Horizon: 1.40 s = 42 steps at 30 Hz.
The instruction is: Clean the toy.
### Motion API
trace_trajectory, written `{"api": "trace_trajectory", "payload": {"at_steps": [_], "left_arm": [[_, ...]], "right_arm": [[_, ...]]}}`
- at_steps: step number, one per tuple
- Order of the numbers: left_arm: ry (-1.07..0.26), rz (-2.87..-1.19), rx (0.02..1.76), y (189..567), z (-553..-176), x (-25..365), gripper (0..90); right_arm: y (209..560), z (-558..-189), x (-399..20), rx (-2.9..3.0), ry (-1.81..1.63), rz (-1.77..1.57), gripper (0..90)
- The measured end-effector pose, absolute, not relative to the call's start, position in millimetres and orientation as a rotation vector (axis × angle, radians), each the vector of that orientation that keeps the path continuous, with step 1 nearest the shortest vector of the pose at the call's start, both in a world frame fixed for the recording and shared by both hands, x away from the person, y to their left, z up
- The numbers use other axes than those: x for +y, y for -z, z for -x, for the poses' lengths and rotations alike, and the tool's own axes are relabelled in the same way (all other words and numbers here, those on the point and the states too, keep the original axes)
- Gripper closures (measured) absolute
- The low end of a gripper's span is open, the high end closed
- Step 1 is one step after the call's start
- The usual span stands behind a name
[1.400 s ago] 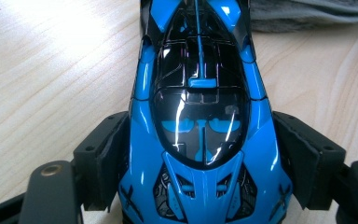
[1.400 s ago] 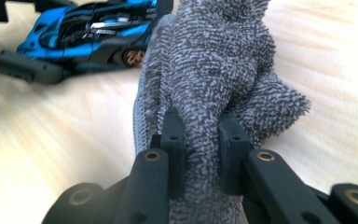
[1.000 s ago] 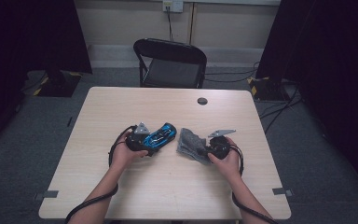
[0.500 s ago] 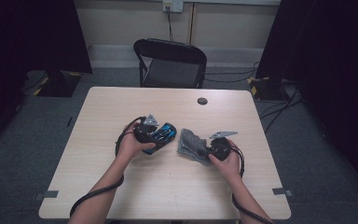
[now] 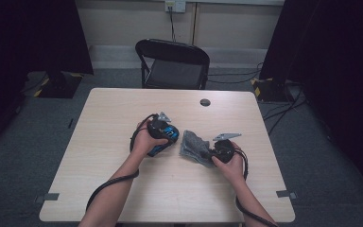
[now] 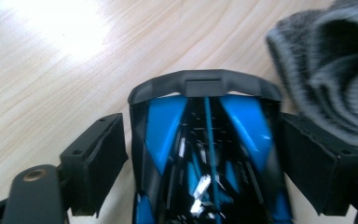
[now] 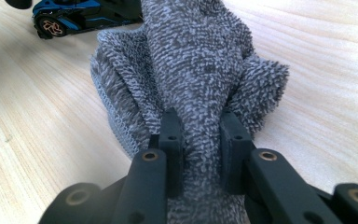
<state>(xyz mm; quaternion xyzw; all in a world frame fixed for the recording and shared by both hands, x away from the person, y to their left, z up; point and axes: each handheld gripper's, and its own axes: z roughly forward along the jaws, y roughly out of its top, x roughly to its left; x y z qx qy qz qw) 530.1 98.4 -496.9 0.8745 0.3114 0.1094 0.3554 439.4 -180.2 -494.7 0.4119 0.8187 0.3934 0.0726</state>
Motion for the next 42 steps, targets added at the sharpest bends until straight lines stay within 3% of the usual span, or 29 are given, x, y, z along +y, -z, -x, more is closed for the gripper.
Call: {"api": "trace_trajectory", "payload": {"at_steps": [5,10,18,42], "left_arm": [[-0.301,-2.269,0.809,499.0,-529.3,94.2,17.1],[-0.296,-2.246,0.807,500.5,-527.9,92.3,25.0],[-0.291,-2.258,0.802,495.0,-522.6,97.3,25.5],[-0.227,-2.078,0.675,440.7,-470.9,126.7,25.6]], "right_arm": [[494.9,-438.8,-180.0,2.456,-1.179,-1.231,74.5],[495.0,-437.9,-179.4,2.450,-1.177,-1.231,74.5],[494.4,-438.0,-178.6,2.453,-1.167,-1.233,74.5],[481.4,-441.5,-171.4,2.438,-1.099,-1.259,76.1]]}}
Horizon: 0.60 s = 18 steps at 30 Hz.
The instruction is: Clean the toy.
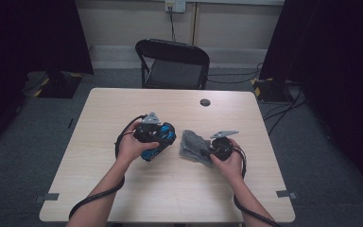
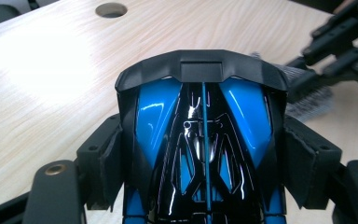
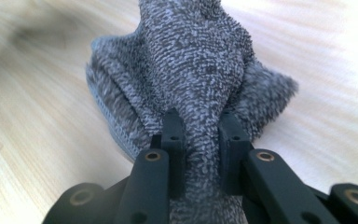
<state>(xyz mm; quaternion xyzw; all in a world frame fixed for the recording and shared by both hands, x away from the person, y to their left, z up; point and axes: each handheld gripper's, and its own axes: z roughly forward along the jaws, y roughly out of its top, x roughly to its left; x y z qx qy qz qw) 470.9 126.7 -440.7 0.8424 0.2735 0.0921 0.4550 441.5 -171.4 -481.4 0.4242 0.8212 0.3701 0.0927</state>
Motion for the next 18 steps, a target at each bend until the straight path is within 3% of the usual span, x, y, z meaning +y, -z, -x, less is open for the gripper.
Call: {"api": "trace_trajectory", "payload": {"at_steps": [11,18], "left_arm": [[-0.249,-2.069,0.630,430.4,-460.1,114.0,25.6],[-0.272,-2.073,0.664,434.6,-463.8,109.7,25.6]], "right_arm": [[440.9,-446.2,-156.3,2.355,-1.274,-1.236,76.3],[437.2,-441.7,-134.7,2.406,-1.335,-1.190,76.4]]}}
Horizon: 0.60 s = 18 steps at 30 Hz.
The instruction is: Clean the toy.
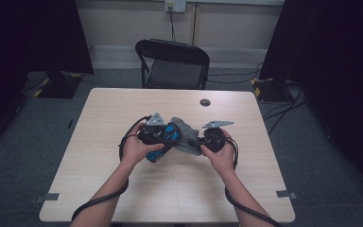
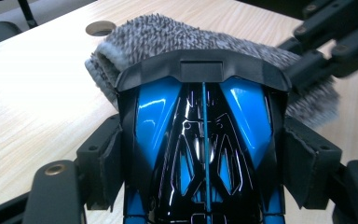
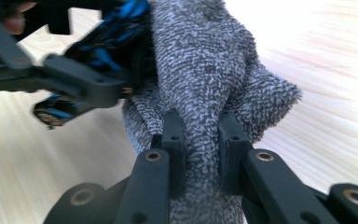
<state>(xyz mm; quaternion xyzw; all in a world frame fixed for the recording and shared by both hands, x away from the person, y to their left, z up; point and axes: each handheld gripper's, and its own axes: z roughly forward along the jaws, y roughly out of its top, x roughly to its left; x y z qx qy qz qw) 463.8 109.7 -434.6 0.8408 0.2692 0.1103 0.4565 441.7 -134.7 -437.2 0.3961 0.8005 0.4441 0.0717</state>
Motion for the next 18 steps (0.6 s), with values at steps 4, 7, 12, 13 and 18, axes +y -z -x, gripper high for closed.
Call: {"api": "trace_trajectory", "payload": {"at_steps": [4,7,12,13,18], "left_arm": [[-0.281,-2.073,0.678,436.8,-466.2,111.1,25.6],[-0.291,-2.080,0.685,438.2,-467.5,110.7,25.5],[-0.296,-2.072,0.699,438.3,-469.7,110.5,25.5],[-0.294,-2.073,0.700,438.2,-470.1,110.1,25.5],[-0.289,-2.081,0.710,438.1,-472.6,109.8,25.5]], "right_arm": [[441.6,-440.8,-131.4,2.426,-1.371,-1.205,76.4],[444.8,-439.3,-128.8,2.443,-1.370,-1.211,76.4],[451.2,-438.2,-122.7,2.482,-1.345,-1.200,76.5],[451.9,-437.9,-121.6,2.488,-1.347,-1.192,76.5],[453.1,-436.4,-116.0,2.514,-1.322,-1.151,76.5]]}}
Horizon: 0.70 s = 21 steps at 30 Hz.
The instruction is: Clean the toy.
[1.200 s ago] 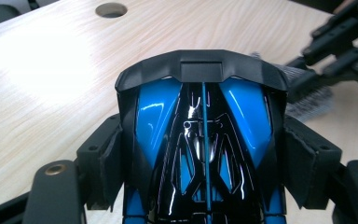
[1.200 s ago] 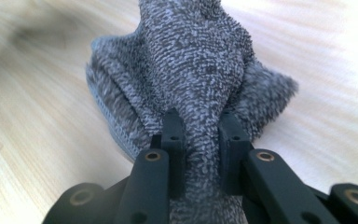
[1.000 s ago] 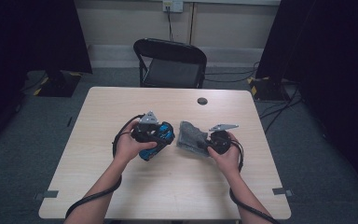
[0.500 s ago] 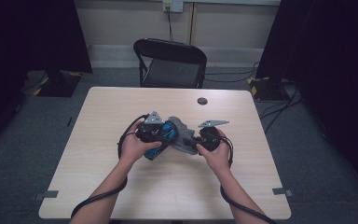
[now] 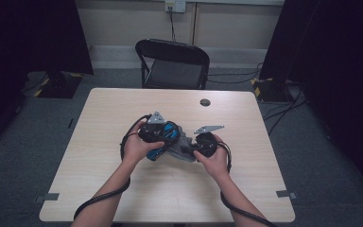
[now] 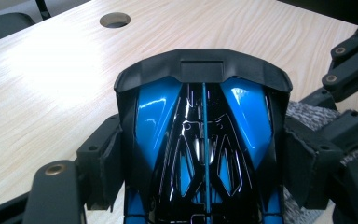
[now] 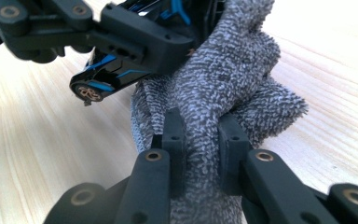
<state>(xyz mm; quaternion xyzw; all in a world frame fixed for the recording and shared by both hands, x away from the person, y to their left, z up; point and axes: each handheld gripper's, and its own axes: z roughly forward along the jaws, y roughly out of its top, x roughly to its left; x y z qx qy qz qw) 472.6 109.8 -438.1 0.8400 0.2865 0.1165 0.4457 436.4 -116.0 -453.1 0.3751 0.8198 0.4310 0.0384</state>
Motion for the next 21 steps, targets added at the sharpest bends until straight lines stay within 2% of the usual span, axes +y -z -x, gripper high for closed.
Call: {"api": "trace_trajectory", "payload": {"at_steps": [21], "left_arm": [[-0.300,-2.071,0.717,429.5,-482.4,101.8,25.5]], "right_arm": [[462.2,-429.0,-86.5,2.634,-1.234,-1.026,76.4]]}}
